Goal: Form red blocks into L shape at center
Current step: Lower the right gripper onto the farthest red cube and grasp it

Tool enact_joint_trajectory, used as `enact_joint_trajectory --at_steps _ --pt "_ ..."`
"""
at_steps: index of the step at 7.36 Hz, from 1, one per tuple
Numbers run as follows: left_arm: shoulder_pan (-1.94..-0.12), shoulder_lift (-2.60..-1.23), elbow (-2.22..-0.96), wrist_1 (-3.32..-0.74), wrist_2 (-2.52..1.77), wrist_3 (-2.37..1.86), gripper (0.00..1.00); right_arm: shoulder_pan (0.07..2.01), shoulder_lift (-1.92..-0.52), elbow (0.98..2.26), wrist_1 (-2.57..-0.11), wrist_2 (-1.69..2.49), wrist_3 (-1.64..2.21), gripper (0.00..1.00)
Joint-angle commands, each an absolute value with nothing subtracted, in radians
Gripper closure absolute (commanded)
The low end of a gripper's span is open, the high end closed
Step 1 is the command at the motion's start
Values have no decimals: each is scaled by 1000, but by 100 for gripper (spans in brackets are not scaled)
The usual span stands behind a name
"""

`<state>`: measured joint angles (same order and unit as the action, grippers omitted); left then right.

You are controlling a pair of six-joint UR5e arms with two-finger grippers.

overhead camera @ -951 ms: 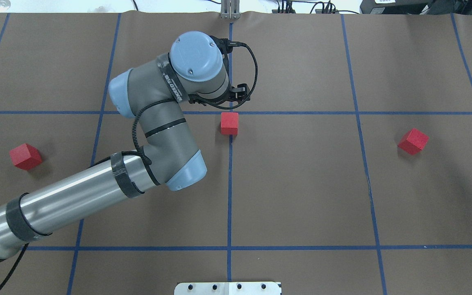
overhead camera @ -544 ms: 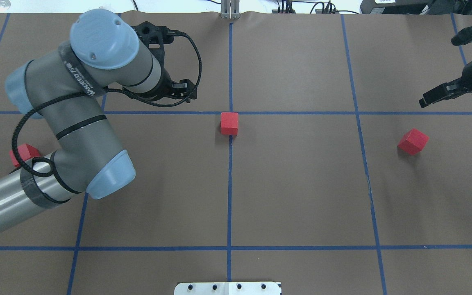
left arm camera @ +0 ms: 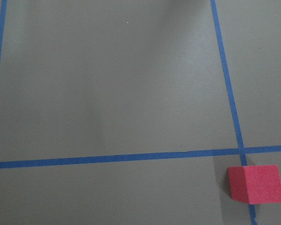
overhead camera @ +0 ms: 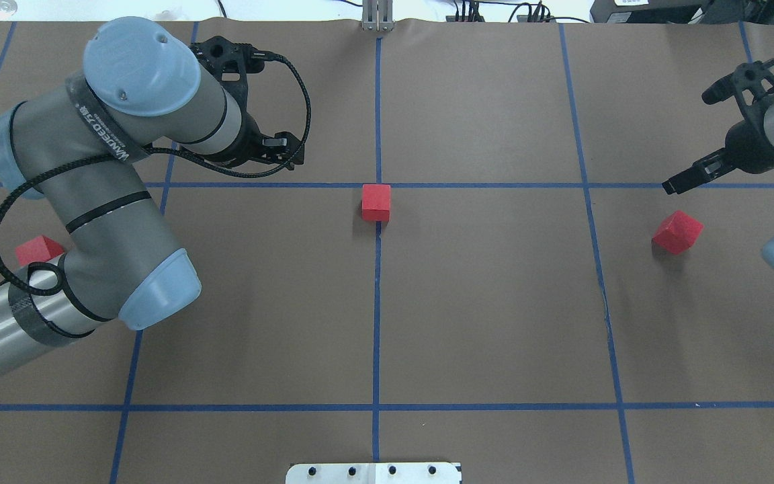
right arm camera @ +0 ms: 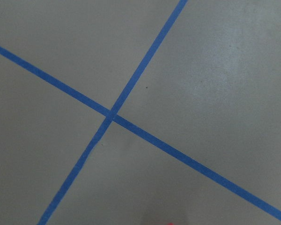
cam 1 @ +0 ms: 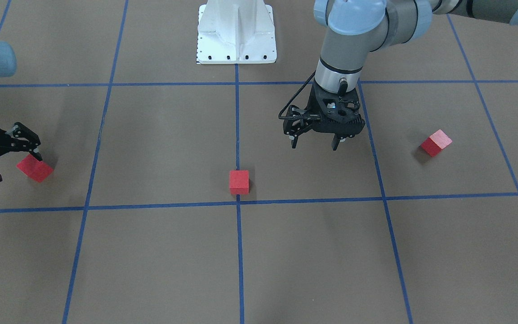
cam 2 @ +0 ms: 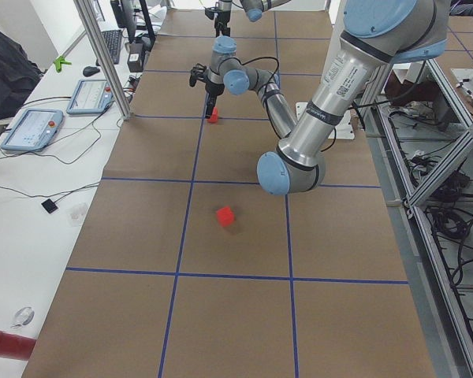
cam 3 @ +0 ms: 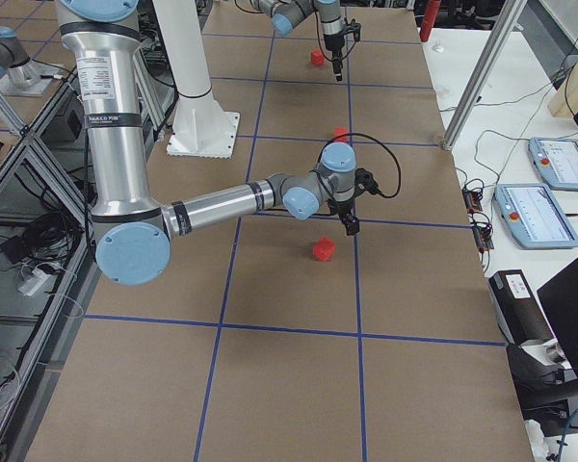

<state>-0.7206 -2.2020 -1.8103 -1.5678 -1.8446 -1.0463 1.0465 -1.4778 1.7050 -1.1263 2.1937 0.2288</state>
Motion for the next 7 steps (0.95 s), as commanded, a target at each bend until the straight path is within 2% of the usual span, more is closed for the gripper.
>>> enact_joint_trajectory --at_steps 1,7 --pt "-719 -2201 -1807 -1568 -1842 -1046 0 1011 -1480 1683 -1117 2194 195 1" --pt "-710 -2201 -1772 -1577 -1842 -1048 0 986 -1479 1612 -1123 2195 190 1"
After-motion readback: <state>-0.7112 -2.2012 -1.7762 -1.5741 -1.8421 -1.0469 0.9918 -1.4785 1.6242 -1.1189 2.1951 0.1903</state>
